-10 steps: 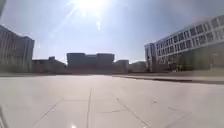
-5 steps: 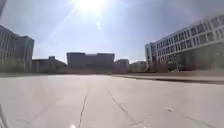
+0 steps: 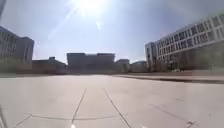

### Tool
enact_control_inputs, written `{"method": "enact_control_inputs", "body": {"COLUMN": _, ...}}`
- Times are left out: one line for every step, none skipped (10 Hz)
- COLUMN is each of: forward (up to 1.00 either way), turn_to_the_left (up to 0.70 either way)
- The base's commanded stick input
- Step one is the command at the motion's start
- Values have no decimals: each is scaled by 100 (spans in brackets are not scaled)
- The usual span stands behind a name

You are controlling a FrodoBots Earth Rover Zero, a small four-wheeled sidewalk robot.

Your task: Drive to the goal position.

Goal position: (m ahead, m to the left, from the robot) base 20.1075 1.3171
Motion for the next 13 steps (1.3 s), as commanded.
{"method": "enact_control_inputs", "body": {"forward": 100, "turn_to_the_left": 4}}
{"method": "enact_control_inputs", "body": {"forward": 100, "turn_to_the_left": 4}}
{"method": "enact_control_inputs", "body": {"forward": 100, "turn_to_the_left": 4}}
{"method": "enact_control_inputs", "body": {"forward": 100, "turn_to_the_left": 4}}
{"method": "enact_control_inputs", "body": {"forward": 100, "turn_to_the_left": 4}}
{"method": "enact_control_inputs", "body": {"forward": 100, "turn_to_the_left": 4}}
{"method": "enact_control_inputs", "body": {"forward": 100, "turn_to_the_left": 4}}
{"method": "enact_control_inputs", "body": {"forward": 100, "turn_to_the_left": 4}}
{"method": "enact_control_inputs", "body": {"forward": 100, "turn_to_the_left": 4}}
{"method": "enact_control_inputs", "body": {"forward": 100, "turn_to_the_left": 4}}
{"method": "enact_control_inputs", "body": {"forward": 100, "turn_to_the_left": 4}}
{"method": "enact_control_inputs", "body": {"forward": 100, "turn_to_the_left": 4}}
{"method": "enact_control_inputs", "body": {"forward": 100, "turn_to_the_left": 4}}
